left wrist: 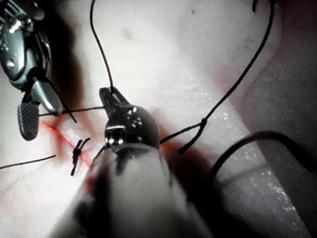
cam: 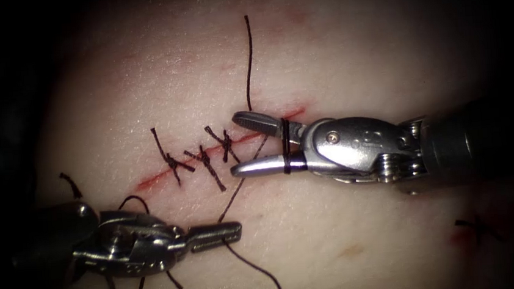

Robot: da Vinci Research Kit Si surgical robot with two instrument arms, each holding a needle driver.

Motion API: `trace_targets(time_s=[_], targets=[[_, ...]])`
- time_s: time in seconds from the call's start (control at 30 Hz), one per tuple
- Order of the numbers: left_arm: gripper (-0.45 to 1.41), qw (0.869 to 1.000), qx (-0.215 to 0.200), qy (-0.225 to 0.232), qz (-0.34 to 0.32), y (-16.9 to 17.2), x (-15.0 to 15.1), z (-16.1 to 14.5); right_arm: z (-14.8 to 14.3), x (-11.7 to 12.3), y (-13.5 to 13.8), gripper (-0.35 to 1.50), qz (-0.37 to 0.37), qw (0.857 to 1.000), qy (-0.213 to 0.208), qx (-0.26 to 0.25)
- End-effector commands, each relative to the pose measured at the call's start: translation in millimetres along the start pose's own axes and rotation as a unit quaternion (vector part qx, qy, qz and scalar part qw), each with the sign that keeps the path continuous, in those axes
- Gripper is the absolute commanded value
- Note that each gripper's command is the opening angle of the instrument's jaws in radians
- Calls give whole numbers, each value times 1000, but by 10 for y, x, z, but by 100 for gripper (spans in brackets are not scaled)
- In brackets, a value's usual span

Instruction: Wound Closure

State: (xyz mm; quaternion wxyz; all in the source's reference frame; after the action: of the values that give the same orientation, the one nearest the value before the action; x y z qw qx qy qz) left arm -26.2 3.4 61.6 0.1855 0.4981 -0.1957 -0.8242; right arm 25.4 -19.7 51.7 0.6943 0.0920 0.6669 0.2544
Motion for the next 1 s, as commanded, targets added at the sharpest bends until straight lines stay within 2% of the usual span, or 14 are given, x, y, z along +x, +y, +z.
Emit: trace_targets(time_s=[0.03, 0.17, 0.4, 0.7, 1.0], targets=[[-45, 1000, 10, -7, -4, 0, 0, 5, 3, -5, -2, 63, -1, 1000, -5, -8], [-45, 999, 26, -20, -12, -6, 4, 2, 4, -6, 1, 63, 0, 1000, -10, -28], [-45, 999, 31, -29, -19, -14, 5, 8, 4, -7, 11, 63, 7, 998, -4, -66], [-45, 998, 35, -31, -29, -33, -1, 26, 4, -8, 28, 73, 43, 991, -10, -124], [-45, 998, 37, -33, -40, -55, -11, 32, 5, -13, 46, 78, 59, 988, -3, -145]])
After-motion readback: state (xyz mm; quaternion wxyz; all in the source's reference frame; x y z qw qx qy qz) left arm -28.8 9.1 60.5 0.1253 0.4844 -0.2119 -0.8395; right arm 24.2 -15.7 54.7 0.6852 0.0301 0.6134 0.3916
